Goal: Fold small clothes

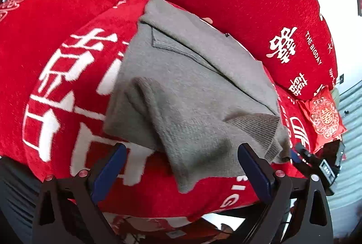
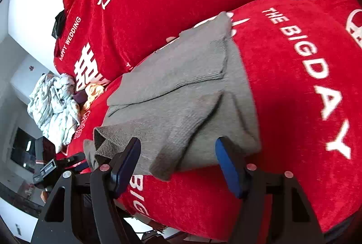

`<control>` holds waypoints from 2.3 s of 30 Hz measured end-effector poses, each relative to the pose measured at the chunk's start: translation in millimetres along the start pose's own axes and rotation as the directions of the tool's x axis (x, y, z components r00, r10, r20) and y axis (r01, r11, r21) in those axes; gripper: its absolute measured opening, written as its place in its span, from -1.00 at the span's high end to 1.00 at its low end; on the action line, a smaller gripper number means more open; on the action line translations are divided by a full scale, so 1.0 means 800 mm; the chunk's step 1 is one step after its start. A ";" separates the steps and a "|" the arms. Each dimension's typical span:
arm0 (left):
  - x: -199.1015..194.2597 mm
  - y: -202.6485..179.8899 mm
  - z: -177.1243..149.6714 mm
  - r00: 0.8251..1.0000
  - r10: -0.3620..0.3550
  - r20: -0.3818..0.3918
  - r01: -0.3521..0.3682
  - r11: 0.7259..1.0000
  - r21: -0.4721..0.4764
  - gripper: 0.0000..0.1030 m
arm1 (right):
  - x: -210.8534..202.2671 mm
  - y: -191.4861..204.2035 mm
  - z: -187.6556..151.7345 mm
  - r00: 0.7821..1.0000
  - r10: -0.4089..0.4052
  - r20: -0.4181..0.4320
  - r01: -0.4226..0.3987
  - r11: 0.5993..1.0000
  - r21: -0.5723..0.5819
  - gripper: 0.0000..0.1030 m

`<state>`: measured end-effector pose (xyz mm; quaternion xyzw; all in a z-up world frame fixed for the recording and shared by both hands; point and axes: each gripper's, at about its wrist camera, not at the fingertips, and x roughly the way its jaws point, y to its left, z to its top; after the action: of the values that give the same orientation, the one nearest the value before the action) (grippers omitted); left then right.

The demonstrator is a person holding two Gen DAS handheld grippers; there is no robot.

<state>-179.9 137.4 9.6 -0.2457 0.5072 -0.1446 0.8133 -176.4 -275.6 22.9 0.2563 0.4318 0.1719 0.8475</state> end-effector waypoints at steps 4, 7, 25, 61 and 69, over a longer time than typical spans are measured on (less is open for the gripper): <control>0.019 -0.008 -0.005 0.999 0.002 -0.034 -0.002 1.000 0.015 -0.90 | 0.019 0.004 0.000 1.000 0.000 -0.026 0.000 1.000 0.001 -0.23; 0.031 -0.012 -0.008 0.998 0.013 -0.056 -0.012 1.000 0.012 -0.53 | 0.029 0.001 -0.001 0.999 -0.003 -0.049 0.004 1.000 0.009 0.22; -0.019 -0.037 0.026 0.998 0.001 0.069 -0.008 0.996 0.088 0.85 | -0.023 0.041 0.023 0.993 0.110 0.050 -0.107 0.993 -0.054 0.85; -0.007 -0.079 0.195 0.958 0.128 0.256 -0.149 0.987 0.061 0.86 | 0.019 0.085 0.181 0.978 -0.106 0.178 0.121 0.990 -0.072 0.86; 0.007 -0.098 0.241 0.956 0.153 0.250 -0.178 0.981 0.081 0.86 | 0.035 0.083 0.221 0.975 -0.127 0.184 0.139 0.989 -0.052 0.86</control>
<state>-3.9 118.0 118.3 -0.1763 0.4145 -0.0707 0.8900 -20.5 -258.4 130.9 0.2139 0.3640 0.1046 0.9005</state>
